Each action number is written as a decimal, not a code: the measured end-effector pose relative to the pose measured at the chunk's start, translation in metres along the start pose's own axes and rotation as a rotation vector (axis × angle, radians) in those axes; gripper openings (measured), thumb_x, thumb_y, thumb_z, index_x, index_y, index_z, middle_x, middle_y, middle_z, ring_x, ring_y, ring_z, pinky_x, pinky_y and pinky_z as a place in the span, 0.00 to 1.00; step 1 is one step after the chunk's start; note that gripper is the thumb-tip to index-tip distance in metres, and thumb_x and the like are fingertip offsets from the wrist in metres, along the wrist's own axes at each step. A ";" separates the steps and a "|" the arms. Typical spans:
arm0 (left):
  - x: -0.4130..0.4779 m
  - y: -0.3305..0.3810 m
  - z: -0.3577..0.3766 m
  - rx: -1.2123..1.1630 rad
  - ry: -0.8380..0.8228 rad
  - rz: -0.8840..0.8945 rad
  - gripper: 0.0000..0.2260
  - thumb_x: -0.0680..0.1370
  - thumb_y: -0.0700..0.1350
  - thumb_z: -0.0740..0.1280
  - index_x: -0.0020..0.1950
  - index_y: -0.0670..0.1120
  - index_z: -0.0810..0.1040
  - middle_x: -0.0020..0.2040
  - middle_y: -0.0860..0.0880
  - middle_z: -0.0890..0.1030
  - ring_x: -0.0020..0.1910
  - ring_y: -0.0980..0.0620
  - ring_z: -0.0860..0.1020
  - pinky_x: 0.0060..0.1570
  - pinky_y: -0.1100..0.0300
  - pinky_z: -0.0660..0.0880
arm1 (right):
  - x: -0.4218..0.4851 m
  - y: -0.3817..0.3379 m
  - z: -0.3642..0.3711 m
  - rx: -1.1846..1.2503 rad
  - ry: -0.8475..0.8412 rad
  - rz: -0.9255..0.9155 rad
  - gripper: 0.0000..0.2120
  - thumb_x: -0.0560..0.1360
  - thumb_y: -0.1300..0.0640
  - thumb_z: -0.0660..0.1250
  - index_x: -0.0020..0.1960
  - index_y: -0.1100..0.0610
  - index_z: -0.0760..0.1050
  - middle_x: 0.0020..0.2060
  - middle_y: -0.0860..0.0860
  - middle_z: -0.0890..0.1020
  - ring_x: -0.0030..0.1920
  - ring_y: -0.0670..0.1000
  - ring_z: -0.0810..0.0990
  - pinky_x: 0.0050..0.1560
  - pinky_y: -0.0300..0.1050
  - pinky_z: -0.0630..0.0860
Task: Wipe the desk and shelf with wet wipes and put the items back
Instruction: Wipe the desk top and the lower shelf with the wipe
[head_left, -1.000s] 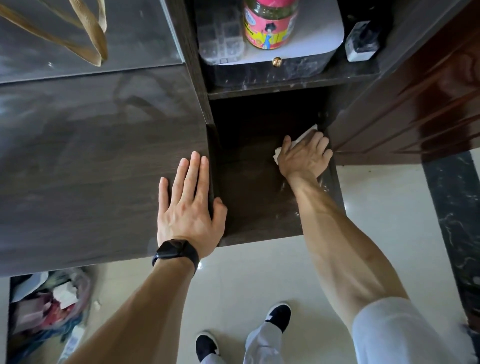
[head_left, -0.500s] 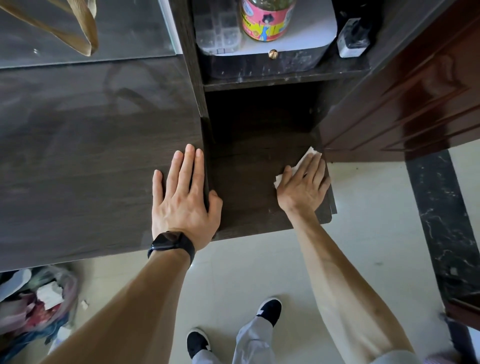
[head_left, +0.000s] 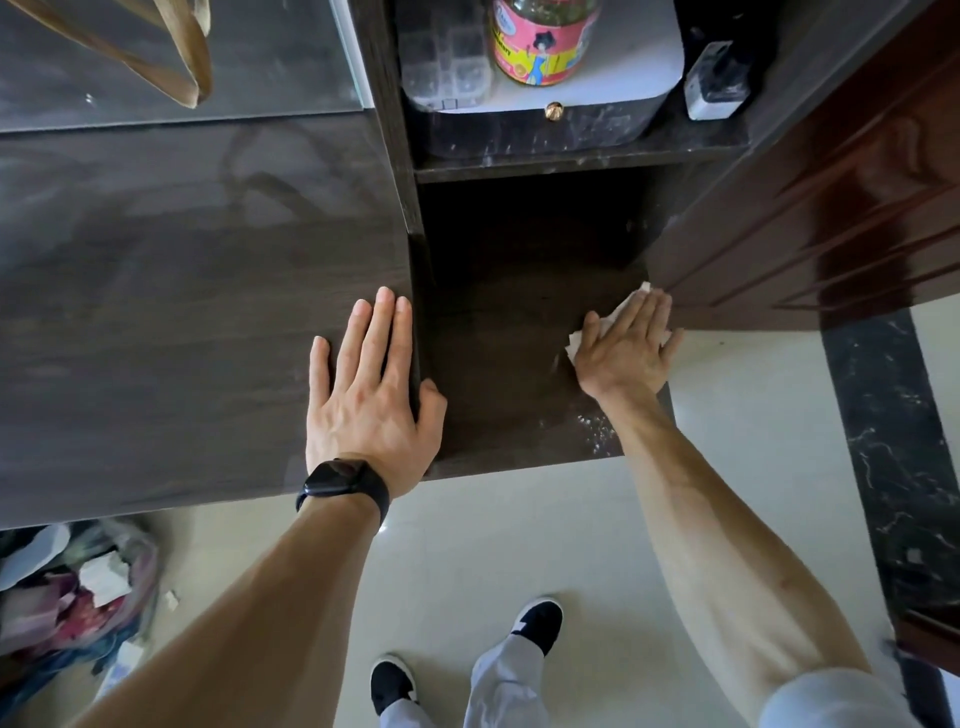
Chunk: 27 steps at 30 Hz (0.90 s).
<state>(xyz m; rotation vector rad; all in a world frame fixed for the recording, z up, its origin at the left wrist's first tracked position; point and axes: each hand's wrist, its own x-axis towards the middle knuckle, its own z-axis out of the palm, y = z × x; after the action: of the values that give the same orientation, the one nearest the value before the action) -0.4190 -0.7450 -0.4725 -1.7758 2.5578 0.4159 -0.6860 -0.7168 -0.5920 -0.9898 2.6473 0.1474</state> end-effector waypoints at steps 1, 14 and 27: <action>0.000 0.000 0.000 -0.003 0.000 -0.001 0.32 0.78 0.55 0.51 0.81 0.51 0.45 0.81 0.55 0.44 0.79 0.55 0.41 0.77 0.46 0.43 | -0.010 0.006 0.002 0.024 -0.007 0.000 0.36 0.81 0.39 0.38 0.79 0.62 0.40 0.80 0.56 0.42 0.79 0.54 0.38 0.78 0.58 0.40; 0.002 0.001 0.000 0.011 -0.001 -0.002 0.33 0.77 0.55 0.51 0.81 0.50 0.45 0.81 0.54 0.45 0.79 0.55 0.41 0.77 0.46 0.43 | 0.030 -0.025 -0.003 0.069 0.008 0.053 0.36 0.81 0.40 0.35 0.78 0.63 0.35 0.79 0.57 0.38 0.79 0.55 0.36 0.78 0.59 0.39; -0.002 0.002 -0.001 -0.003 -0.015 0.011 0.32 0.78 0.55 0.51 0.81 0.50 0.44 0.81 0.53 0.45 0.79 0.53 0.42 0.77 0.44 0.45 | -0.101 0.040 0.048 0.156 0.069 0.126 0.33 0.82 0.43 0.43 0.79 0.62 0.40 0.80 0.57 0.46 0.80 0.53 0.41 0.78 0.59 0.46</action>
<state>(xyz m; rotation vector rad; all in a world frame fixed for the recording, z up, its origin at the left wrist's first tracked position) -0.4201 -0.7430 -0.4705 -1.7532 2.5590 0.4315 -0.6281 -0.6140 -0.6059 -0.7918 2.7350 -0.0658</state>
